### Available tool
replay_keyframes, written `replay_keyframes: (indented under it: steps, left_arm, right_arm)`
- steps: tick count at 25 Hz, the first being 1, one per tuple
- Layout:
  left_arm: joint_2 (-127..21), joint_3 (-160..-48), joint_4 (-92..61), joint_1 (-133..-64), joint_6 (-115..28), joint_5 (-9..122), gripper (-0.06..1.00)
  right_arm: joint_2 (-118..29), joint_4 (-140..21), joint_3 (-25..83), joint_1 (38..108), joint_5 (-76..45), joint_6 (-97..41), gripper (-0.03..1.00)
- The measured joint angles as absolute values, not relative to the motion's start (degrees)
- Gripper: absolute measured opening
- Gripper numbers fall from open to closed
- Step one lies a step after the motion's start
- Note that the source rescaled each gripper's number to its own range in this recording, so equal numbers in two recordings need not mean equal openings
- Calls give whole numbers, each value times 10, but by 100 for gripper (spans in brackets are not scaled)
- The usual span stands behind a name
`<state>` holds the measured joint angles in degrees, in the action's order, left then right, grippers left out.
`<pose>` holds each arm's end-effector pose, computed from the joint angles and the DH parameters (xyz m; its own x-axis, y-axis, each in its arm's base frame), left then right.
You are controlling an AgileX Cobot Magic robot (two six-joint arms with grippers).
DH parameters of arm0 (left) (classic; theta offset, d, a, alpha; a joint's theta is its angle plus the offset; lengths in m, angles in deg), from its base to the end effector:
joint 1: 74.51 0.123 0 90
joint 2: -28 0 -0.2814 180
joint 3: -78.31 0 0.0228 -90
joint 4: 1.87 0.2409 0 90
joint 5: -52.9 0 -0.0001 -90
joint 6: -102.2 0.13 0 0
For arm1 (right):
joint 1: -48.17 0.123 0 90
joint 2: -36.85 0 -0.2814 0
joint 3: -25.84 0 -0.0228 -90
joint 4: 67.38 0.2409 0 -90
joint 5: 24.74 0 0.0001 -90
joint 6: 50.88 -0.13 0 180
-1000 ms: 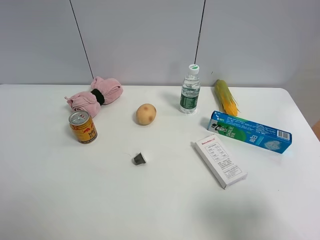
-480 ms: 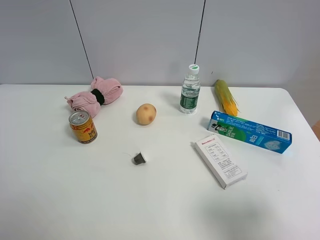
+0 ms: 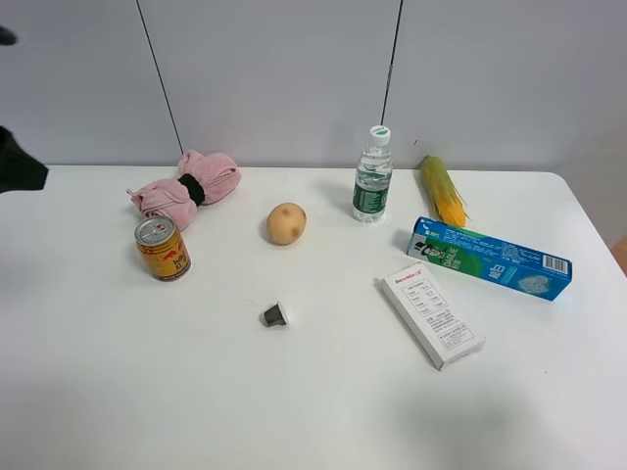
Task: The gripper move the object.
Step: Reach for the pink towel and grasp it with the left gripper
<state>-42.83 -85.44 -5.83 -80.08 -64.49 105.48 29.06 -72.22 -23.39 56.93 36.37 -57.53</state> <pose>0.2293 -0.0295 0.3249 -0.7192 0.2599 -0.6444 0.2732 0.9585 0.0816 0.0264 -0.0057 0.2504 -0.4699 0.0034 -0.8827 -0.0523 0.9981 0.0317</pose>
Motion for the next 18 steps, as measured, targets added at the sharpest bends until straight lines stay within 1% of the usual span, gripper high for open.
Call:
replay_keyframes:
  steps: [6,10,14,18]
  left_arm:
    - [-597,-970,-58,-845,-611,1042,100]
    - [-688,-1033,-58,-856,-590,1034,100]
    - [-739,-1045,-58,-857,-556,1009,100]
    - [-759,-1047,-58,-856,-514,972,100]
  right_arm:
    - [291,-722,-234,569,364,-575,100]
    - [291,-722,-234,569,364,-575,100]
    - [291,-722,-234,569,364,-575,100]
    - [291,-722,-234,569,364,-575,100]
